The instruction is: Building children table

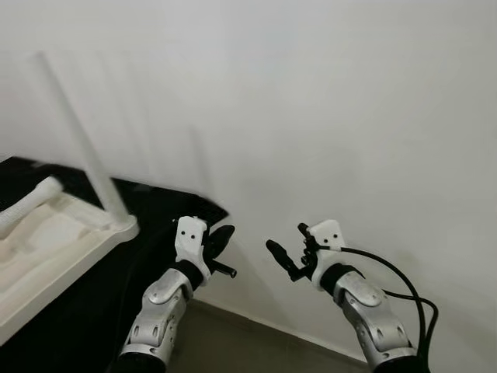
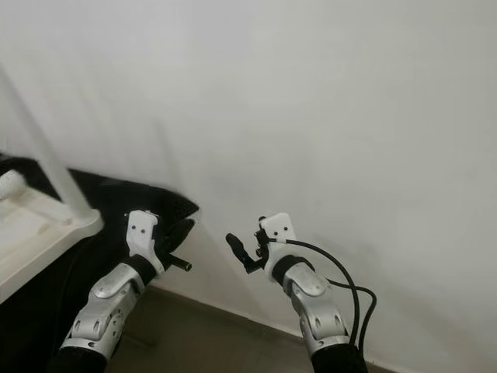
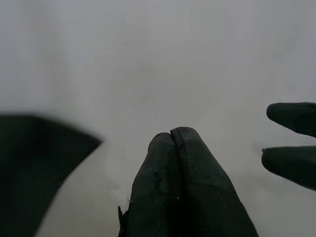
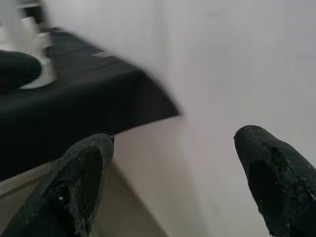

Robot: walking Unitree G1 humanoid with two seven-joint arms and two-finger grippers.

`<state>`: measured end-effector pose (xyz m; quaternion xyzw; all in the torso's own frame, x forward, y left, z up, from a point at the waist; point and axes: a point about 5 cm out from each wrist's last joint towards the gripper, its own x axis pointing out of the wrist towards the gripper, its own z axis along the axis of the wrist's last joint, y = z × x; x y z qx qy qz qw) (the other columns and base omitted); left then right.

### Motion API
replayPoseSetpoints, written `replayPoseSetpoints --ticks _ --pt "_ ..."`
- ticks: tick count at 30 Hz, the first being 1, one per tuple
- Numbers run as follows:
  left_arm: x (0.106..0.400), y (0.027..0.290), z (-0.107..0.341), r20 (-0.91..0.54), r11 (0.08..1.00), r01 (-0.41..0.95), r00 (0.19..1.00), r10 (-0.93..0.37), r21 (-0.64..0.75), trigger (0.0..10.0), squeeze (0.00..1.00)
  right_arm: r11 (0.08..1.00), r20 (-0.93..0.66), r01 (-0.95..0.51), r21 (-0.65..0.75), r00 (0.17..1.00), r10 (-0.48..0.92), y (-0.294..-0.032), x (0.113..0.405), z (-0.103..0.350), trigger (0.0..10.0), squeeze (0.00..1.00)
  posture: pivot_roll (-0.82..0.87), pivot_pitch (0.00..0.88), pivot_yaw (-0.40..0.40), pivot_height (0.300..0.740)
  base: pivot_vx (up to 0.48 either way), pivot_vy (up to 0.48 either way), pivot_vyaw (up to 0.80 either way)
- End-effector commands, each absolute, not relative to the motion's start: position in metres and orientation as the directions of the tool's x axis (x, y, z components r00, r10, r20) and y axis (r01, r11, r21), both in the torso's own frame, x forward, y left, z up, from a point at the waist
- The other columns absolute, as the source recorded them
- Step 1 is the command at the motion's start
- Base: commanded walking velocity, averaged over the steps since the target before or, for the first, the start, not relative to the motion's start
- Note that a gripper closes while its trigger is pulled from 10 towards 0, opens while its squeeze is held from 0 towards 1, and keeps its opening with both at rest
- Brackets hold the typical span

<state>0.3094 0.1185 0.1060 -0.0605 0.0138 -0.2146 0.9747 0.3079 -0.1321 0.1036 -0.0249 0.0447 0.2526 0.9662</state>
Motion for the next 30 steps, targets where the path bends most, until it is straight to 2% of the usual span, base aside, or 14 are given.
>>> replayPoseSetpoints --ticks 1,30 --pt "0.3096 0.1232 0.1044 -0.012 0.906 0.401 0.914 -0.407 -0.136 10.0 0.00 0.865 -0.101 -0.502 -0.007 0.861 0.499 -0.1282 0.3068 0.1029 10.0 0.00 -0.15 0.000 0.050 0.740 0.000 0.000 0.80" --pt "0.3100 0.1233 0.1069 -0.001 0.903 0.404 0.913 -0.408 -0.145 10.0 0.00 0.863 -0.100 -0.506 0.005 0.858 0.504 -0.1295 0.3074 0.1043 10.0 0.00 -0.16 0.000 0.048 0.740 0.000 0.000 0.80"
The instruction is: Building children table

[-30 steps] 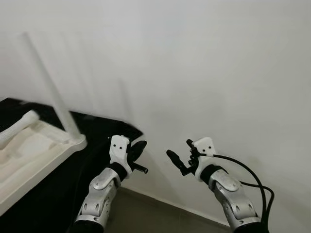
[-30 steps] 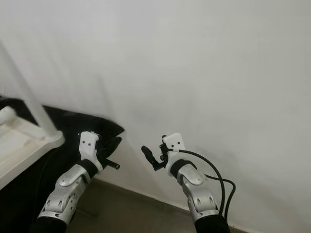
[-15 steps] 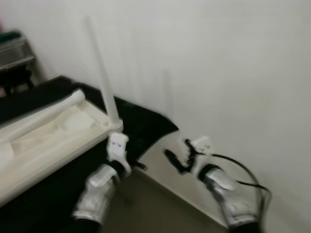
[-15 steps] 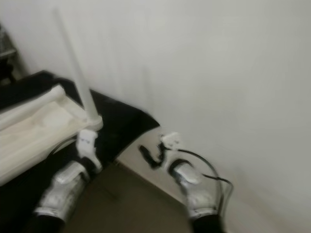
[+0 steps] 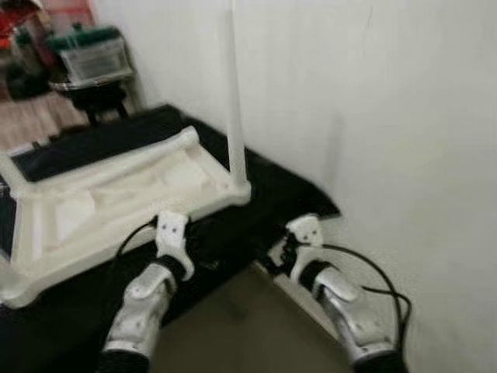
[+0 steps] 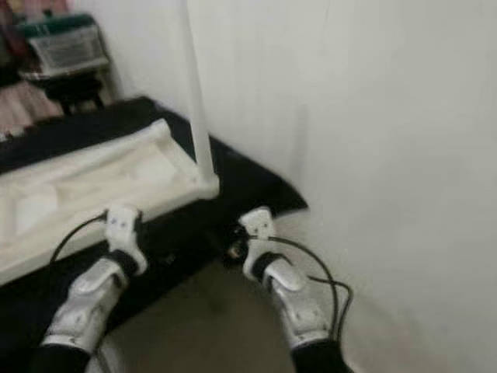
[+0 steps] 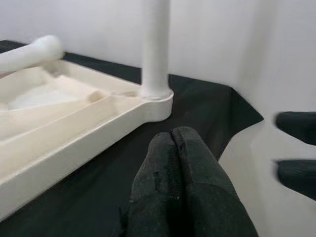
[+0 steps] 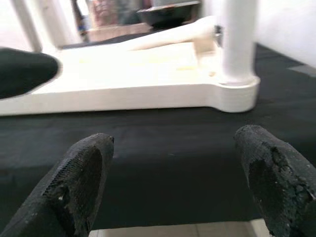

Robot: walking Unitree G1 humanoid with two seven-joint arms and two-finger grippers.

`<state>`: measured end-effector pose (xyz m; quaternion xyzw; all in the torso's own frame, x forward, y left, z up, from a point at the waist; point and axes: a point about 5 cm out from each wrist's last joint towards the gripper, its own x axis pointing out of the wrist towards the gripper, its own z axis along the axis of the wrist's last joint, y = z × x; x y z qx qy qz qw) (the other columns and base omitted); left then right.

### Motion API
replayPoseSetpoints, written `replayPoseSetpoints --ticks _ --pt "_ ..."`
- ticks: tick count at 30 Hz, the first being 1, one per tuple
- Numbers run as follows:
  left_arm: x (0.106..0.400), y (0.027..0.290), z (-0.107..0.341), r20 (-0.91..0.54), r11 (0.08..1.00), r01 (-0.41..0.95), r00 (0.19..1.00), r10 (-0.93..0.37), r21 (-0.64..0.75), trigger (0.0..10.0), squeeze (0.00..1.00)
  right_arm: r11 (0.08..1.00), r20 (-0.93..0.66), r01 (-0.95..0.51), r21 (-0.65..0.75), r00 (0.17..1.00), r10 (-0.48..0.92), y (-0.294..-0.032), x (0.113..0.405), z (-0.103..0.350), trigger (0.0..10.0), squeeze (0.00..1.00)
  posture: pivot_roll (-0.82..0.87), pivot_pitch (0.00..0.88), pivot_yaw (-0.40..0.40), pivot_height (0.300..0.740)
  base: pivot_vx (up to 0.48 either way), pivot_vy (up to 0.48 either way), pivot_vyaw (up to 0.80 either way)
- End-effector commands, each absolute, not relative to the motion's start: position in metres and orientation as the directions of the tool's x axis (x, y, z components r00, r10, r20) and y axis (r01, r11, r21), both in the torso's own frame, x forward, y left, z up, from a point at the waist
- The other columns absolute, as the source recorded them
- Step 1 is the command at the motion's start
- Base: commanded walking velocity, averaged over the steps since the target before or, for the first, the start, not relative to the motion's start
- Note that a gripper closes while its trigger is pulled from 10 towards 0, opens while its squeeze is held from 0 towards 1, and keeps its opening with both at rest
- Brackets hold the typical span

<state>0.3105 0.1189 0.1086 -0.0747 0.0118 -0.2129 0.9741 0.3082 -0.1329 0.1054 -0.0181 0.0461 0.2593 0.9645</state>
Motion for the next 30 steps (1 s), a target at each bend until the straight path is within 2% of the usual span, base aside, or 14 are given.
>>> replayPoseSetpoints --ticks 1,16,27,30 --pt "0.3099 0.1232 0.1071 0.000 0.903 0.405 0.912 -0.409 -0.146 10.0 0.00 0.863 -0.100 -0.506 0.005 0.858 0.504 -0.1296 0.3074 0.1044 10.0 0.00 -0.16 0.000 0.048 0.740 0.000 0.000 0.80" --pt "0.3098 0.1229 0.1077 0.001 0.901 0.408 0.911 -0.412 -0.146 10.0 0.00 0.865 -0.090 -0.502 0.016 0.861 0.501 -0.1308 0.3081 0.1059 10.0 0.00 -0.15 0.000 0.044 0.740 0.000 0.000 0.78" --pt "0.3089 0.1232 0.1080 0.001 0.902 0.408 0.911 -0.412 -0.143 10.0 0.00 0.867 -0.060 -0.497 0.032 0.865 0.498 -0.1317 0.3071 0.1093 10.0 0.00 -0.15 0.000 0.041 0.740 0.000 0.000 0.00" --pt "0.3083 0.1227 0.1078 0.002 0.897 0.415 0.908 -0.420 -0.149 10.0 0.00 0.867 -0.059 -0.498 0.031 0.865 0.499 -0.1317 0.3066 0.1094 10.0 0.00 -0.15 0.000 0.042 0.740 0.000 -0.472 0.00"
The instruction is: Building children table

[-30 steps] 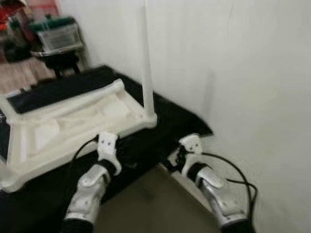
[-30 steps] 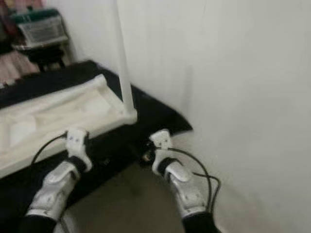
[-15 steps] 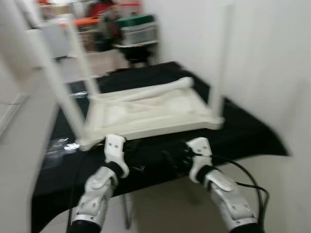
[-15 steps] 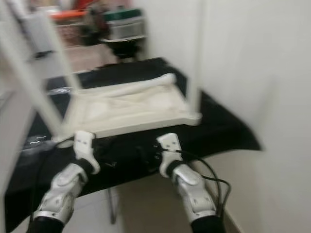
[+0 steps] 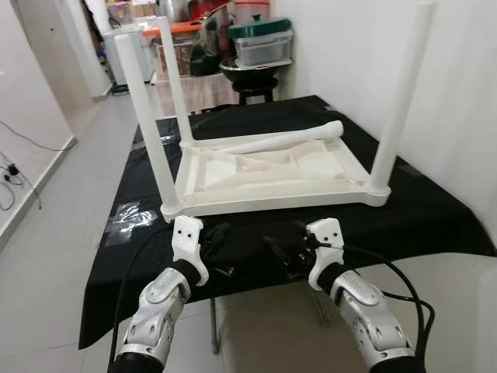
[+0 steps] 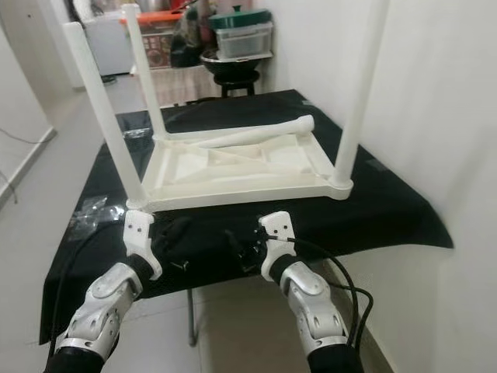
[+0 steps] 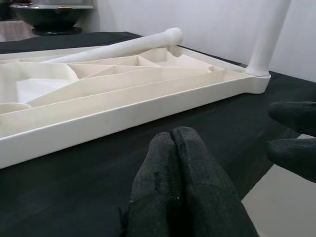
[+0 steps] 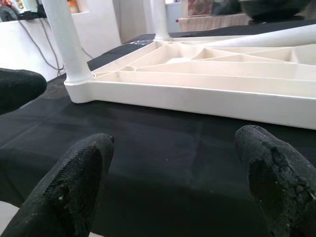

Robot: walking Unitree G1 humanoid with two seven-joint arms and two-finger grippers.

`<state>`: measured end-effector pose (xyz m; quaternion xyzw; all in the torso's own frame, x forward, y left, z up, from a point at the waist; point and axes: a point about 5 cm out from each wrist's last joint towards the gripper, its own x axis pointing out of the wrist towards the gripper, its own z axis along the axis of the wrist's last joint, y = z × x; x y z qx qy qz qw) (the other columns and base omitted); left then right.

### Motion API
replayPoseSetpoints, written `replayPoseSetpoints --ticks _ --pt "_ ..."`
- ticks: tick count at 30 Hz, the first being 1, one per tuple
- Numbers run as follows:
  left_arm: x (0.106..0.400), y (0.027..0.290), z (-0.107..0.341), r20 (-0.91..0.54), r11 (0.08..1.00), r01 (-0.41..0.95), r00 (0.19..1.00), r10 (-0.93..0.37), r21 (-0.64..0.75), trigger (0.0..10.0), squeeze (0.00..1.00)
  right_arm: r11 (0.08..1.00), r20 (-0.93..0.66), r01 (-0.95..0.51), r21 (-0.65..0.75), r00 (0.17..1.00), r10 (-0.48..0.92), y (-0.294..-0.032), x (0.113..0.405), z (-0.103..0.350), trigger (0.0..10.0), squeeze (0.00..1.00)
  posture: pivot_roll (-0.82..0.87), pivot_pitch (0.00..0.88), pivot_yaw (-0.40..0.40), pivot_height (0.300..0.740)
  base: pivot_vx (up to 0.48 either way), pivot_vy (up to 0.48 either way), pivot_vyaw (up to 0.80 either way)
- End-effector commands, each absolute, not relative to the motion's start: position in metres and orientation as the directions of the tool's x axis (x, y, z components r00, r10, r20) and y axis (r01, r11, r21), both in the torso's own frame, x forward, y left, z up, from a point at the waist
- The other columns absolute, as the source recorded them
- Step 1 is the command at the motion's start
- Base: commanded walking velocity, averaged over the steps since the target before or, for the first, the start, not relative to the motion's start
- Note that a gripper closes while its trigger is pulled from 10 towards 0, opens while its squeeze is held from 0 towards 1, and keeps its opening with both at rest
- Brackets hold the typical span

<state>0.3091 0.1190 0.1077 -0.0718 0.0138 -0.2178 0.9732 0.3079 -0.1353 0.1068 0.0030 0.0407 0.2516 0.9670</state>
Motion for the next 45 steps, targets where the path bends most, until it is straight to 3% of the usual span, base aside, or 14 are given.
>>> replayPoseSetpoints --ticks 1,6,17,28,29,32,36,45 --pt "0.308 0.123 0.108 0.001 0.896 0.417 0.907 -0.422 -0.150 10.0 0.00 0.866 -0.059 -0.499 0.031 0.864 0.500 -0.132 0.306 0.109 10.0 0.00 -0.15 0.000 0.043 0.740 0.000 -0.472 0.00" --pt "0.308 0.123 0.107 0.003 0.898 0.411 0.910 -0.415 -0.156 10.0 0.00 0.865 -0.058 -0.501 0.031 0.863 0.502 -0.132 0.306 0.109 10.0 0.00 -0.15 0.000 0.042 0.740 0.000 -0.472 0.00" --pt "0.304 0.130 0.107 0.007 0.919 0.362 0.931 -0.365 -0.156 10.0 0.00 0.863 -0.061 -0.504 0.025 0.861 0.504 -0.131 0.305 0.109 10.0 0.00 -0.15 0.000 0.046 0.740 0.000 0.000 0.00" --pt "0.275 0.148 0.095 -0.057 0.947 0.290 0.952 -0.299 -0.137 10.0 0.00 0.877 -0.070 -0.480 -0.022 0.876 0.477 -0.138 0.304 0.109 10.0 0.00 -0.13 0.000 0.033 0.740 0.000 0.000 0.00" --pt "0.256 0.152 0.087 -0.082 0.946 0.296 0.948 -0.308 -0.131 10.0 0.00 0.890 -0.095 -0.452 -0.058 0.890 0.445 -0.150 0.301 0.106 10.0 0.00 -0.11 0.000 0.020 0.740 0.326 0.000 0.80" --pt "0.245 0.154 0.082 -0.099 0.945 0.298 0.945 -0.312 -0.133 10.0 0.00 0.898 -0.116 -0.432 -0.082 0.899 0.422 -0.157 0.299 0.104 10.0 0.00 -0.11 0.000 0.018 0.740 0.338 0.000 0.73" --pt "0.244 0.159 0.083 -0.081 0.953 0.243 0.962 -0.261 -0.182 10.0 0.00 0.920 -0.116 -0.388 -0.062 0.918 0.379 -0.168 0.288 0.100 10.0 0.00 -0.10 0.000 0.008 0.740 0.359 0.000 0.15" --pt "0.248 0.150 0.087 -0.077 0.948 0.291 0.950 -0.303 -0.129 10.0 0.00 0.919 -0.093 -0.394 -0.028 0.916 0.390 -0.165 0.285 0.102 10.0 0.00 -0.11 0.000 0.014 0.740 0.386 0.000 0.18"
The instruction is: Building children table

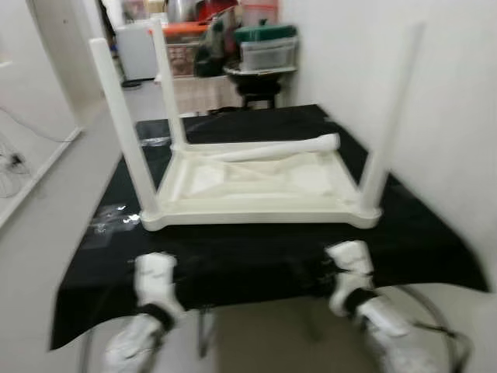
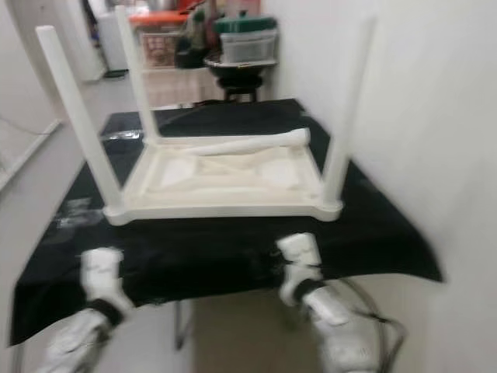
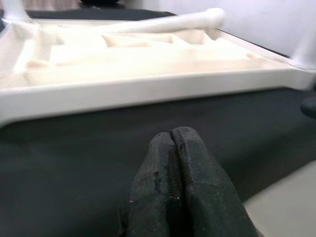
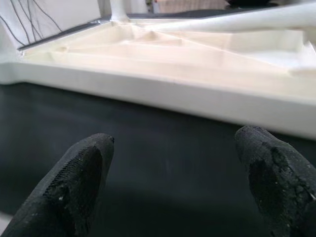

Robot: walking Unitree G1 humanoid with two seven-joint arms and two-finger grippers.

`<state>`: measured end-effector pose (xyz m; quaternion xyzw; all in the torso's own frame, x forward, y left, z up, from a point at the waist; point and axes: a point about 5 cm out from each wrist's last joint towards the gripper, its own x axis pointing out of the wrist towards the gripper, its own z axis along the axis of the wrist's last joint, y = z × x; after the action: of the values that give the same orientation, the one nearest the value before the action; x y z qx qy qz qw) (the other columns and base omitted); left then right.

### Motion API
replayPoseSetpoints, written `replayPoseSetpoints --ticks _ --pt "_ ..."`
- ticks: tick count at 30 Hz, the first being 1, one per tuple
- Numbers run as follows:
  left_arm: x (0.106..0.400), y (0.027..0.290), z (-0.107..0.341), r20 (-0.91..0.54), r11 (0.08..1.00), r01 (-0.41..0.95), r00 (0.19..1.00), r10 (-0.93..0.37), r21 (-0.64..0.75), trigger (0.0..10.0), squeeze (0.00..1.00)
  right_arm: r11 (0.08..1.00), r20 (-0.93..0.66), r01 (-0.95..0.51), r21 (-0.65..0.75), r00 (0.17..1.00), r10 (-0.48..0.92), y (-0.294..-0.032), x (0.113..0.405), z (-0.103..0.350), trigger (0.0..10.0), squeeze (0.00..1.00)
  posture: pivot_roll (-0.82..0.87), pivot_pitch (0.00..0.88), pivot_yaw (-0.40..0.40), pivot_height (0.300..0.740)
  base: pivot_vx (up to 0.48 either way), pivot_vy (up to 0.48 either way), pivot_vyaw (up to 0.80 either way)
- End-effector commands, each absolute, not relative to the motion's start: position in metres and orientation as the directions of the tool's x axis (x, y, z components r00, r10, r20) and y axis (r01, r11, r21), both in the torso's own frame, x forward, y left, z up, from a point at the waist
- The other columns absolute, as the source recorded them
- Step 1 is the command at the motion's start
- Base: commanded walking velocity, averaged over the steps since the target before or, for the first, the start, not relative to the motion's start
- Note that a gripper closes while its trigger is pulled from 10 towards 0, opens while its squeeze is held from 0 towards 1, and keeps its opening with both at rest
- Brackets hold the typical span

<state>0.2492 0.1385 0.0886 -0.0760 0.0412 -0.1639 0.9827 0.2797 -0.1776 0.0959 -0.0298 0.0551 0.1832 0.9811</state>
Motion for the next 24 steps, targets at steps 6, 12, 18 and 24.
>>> replayPoseSetpoints --ticks 6,12,18,24 --pt "0.247 0.146 0.092 -0.074 0.942 0.321 0.942 -0.328 -0.094 10.0 0.00 0.855 -0.116 -0.506 -0.113 0.862 0.494 -0.157 0.289 0.108 10.0 0.00 -0.11 0.000 0.019 0.740 0.379 0.000 0.00" --pt "0.250 0.142 0.093 -0.075 0.936 0.343 0.934 -0.348 -0.079 10.0 0.00 0.681 -0.238 -0.639 -0.357 0.767 0.595 -0.156 0.295 0.121 10.0 0.00 -0.10 0.000 0.014 0.740 0.057 0.000 0.00" --pt "0.249 0.139 0.091 -0.088 0.933 0.346 0.931 -0.354 -0.093 10.0 0.00 0.523 -0.404 -0.701 -0.485 0.710 0.577 -0.161 0.317 0.141 10.0 0.00 -0.10 0.000 -0.001 0.740 0.000 0.000 0.00" --pt "0.248 0.134 0.091 -0.088 0.932 0.351 0.929 -0.358 -0.093 10.0 0.00 0.394 -0.563 -0.807 -0.439 0.589 0.579 -0.173 0.322 0.156 10.0 0.00 -0.10 0.000 -0.019 0.740 0.000 0.000 0.00"
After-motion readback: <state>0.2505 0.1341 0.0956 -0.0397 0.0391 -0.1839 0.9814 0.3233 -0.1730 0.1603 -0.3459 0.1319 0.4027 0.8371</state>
